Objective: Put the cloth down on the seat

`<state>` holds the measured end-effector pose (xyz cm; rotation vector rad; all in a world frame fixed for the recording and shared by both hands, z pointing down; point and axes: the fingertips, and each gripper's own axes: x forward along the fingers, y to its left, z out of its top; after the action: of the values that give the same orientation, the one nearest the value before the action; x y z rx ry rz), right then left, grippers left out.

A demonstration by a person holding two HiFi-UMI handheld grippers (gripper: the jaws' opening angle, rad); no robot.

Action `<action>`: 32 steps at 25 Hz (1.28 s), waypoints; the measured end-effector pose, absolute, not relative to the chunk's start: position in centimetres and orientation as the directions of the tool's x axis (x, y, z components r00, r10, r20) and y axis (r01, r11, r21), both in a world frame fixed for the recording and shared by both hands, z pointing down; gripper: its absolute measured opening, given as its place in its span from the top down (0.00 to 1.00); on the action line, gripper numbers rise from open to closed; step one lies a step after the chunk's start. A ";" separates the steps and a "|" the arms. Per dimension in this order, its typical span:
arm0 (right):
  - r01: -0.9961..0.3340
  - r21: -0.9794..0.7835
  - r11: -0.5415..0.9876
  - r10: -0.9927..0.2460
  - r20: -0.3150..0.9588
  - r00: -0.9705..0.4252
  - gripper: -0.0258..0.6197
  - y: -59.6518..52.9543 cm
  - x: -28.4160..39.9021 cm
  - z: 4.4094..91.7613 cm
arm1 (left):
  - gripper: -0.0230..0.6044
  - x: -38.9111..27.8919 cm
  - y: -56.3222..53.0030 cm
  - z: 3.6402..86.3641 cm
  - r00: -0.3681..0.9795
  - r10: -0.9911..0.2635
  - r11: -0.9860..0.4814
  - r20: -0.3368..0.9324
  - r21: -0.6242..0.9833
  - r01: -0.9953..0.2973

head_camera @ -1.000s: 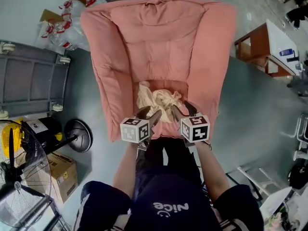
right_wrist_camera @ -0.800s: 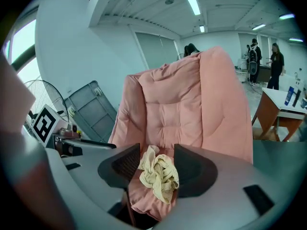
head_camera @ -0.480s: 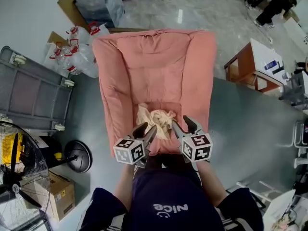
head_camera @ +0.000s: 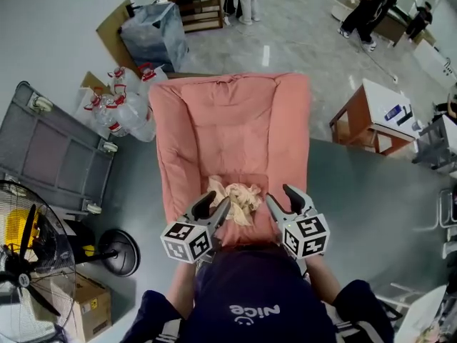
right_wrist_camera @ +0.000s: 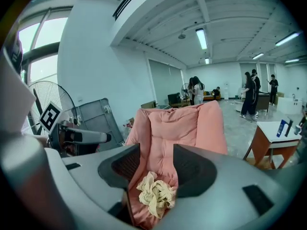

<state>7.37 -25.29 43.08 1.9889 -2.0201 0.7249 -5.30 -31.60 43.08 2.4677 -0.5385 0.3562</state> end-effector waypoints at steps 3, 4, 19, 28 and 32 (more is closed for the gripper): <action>-0.980 -0.196 -0.047 -0.902 0.429 -0.043 0.64 -24.5 7.6 40.8 | 0.63 -5.7 -30.6 41.8 0.874 -0.317 -0.794 0.369 0.400 -0.457; -0.976 -0.209 -0.053 -0.912 0.409 -0.038 0.64 -24.3 7.7 40.1 | 0.63 -5.8 -30.4 41.3 0.874 -0.326 -0.799 0.360 0.390 -0.458; -0.978 -0.207 -0.040 -0.935 0.353 -0.036 0.82 -25.1 7.4 39.1 | 0.87 -9.4 -32.7 39.5 0.834 -0.481 -0.754 0.270 0.359 -0.551; -0.978 -0.208 0.004 -0.957 0.283 -0.064 0.87 -25.1 7.1 37.8 | 0.93 -8.5 -32.1 38.7 0.888 -0.399 -0.789 0.228 0.409 -0.459; -0.987 -0.161 -0.011 -0.955 0.295 -0.038 0.87 -25.1 6.6 38.0 | 0.93 -8.8 -31.8 38.3 0.889 -0.400 -0.804 0.223 0.381 -0.457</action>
<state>6.61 -25.10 37.99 2.1082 -2.1375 0.4979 -8.77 -31.79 38.34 2.6243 -0.6266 0.1825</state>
